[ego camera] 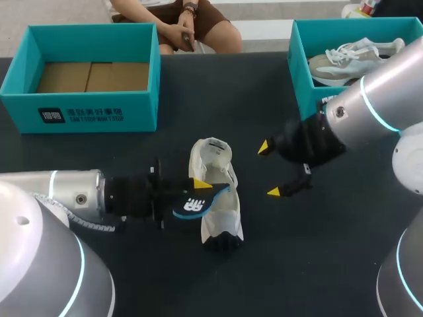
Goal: Take the shoe out of the shoebox, open the shoe tongue, remove and reinsert the insole, then place the shoe into the shoebox
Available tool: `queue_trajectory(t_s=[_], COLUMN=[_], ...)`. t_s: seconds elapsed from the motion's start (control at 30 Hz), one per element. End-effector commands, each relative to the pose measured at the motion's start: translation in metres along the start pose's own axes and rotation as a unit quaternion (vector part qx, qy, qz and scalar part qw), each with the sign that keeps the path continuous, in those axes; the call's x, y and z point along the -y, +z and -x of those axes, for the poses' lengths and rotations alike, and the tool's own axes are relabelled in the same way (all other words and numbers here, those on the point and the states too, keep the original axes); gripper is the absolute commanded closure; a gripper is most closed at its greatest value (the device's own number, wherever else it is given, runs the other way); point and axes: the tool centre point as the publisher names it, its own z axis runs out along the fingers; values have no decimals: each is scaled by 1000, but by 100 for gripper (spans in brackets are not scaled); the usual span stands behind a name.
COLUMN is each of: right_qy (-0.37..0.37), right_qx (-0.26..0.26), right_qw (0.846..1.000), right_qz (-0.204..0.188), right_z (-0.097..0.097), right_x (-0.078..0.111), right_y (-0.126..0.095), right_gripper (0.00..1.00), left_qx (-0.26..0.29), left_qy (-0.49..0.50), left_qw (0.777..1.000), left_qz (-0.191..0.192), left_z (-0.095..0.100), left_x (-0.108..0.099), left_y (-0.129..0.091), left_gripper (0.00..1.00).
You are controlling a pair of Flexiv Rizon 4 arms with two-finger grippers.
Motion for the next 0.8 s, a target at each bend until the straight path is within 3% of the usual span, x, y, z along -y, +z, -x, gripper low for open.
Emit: queue_trajectory(t_s=[0.03, 0.63, 0.8], right_qy=[-6, -12, -7], right_qx=[-4, -11, -15], right_qw=[1000, 999, 999], right_qz=[16, 30, 33], right_z=[3, 13, 8], right_x=[8, -5, -5], right_y=[22, 73, 77], right_gripper=[0, 0, 0], left_qx=[-3, -13, -16], left_qy=[1, 8, 12], left_qw=[1000, 1000, 1000], left_qz=[2, 11, 7], left_z=[-2, -8, -12], left_x=[-5, -6, -5], left_y=[8, -4, -2], left_gripper=[100, 100, 100])
